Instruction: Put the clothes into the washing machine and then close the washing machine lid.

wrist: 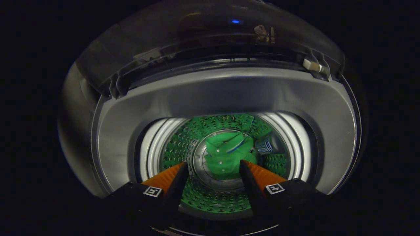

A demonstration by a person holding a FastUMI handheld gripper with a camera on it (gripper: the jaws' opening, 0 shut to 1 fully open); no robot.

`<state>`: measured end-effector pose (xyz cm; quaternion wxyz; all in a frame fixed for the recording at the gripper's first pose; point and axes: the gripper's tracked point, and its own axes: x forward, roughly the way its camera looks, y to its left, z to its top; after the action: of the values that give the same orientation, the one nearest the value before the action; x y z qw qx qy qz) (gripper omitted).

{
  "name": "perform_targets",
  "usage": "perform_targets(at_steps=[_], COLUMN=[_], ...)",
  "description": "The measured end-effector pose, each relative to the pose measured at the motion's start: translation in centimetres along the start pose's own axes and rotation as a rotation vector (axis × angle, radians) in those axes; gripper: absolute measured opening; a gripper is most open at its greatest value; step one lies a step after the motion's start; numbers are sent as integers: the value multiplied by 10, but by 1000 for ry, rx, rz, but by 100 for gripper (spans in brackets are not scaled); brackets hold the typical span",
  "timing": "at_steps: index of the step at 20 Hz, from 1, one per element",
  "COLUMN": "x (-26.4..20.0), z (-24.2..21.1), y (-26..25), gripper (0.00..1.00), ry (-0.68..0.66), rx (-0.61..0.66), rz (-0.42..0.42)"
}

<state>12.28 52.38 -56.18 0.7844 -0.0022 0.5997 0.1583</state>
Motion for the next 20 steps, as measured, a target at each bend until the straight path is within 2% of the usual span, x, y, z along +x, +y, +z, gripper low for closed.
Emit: perform_targets(at_steps=[2,6,10,16,20], x=[0,-11,-41,-123,-196], z=[-2,-5,-6,0,30], y=[-2,0,11,28,41], gripper=[100,100,99,99,99], ry=[-2,-17,-107,-291,-456], rx=[-8,2,-21,-78,-94], rz=[-7,5,33,61,82])
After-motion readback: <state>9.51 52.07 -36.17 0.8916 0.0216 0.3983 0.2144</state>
